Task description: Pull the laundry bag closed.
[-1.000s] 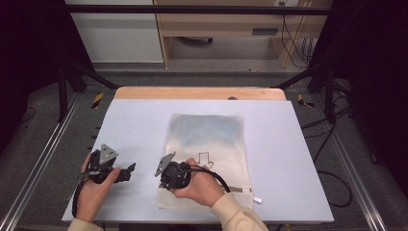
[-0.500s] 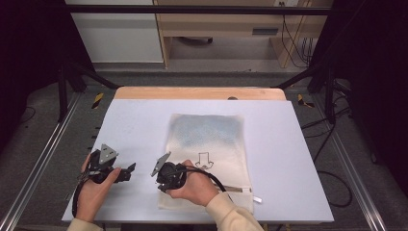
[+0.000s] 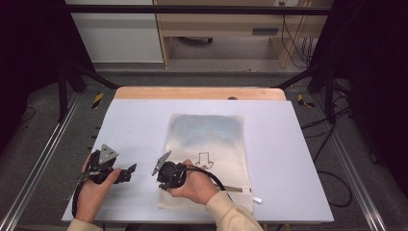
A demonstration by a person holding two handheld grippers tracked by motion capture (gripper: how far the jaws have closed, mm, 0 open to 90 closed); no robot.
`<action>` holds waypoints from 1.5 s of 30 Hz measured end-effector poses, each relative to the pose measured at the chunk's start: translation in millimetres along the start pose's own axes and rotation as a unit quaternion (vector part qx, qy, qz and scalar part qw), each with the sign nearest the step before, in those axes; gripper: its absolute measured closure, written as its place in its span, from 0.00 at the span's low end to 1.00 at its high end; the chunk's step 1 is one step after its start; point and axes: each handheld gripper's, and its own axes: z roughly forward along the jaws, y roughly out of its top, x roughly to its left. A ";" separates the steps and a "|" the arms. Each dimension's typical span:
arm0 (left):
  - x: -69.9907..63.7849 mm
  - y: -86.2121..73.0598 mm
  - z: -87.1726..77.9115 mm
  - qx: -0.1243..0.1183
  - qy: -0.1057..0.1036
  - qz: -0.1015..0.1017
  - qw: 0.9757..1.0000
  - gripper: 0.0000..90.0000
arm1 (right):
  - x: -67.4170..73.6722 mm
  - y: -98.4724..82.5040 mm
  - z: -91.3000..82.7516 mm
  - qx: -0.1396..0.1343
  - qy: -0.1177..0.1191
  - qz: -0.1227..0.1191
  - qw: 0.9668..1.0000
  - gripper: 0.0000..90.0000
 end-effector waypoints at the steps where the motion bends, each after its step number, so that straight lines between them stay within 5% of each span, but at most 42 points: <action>1: -0.1 -0.1 -0.3 0.000 0.000 -0.001 1.000 0.06 | 0.0 0.0 0.0 0.000 0.000 0.000 1.000 0.90; 17: -6.1 -5.6 -10.5 0.006 -0.014 -0.003 1.000 0.07 | 0.2 1.0 0.8 -0.002 0.007 -0.003 1.000 0.91; 27: -16.8 -17.1 -23.6 -0.001 -0.025 -0.032 0.999 0.06 | -1.5 2.9 -9.2 -0.022 0.008 -0.011 1.000 0.91; 36: -22.6 -10.5 -24.2 -0.002 -0.039 -0.003 0.999 0.06 | -1.8 2.8 -23.2 -0.044 -0.001 -0.007 0.999 0.91; 45: -29.7 -9.0 -29.9 -0.009 -0.049 -0.002 0.999 0.06 | -3.4 2.2 -28.9 -0.062 -0.009 -0.009 0.998 0.91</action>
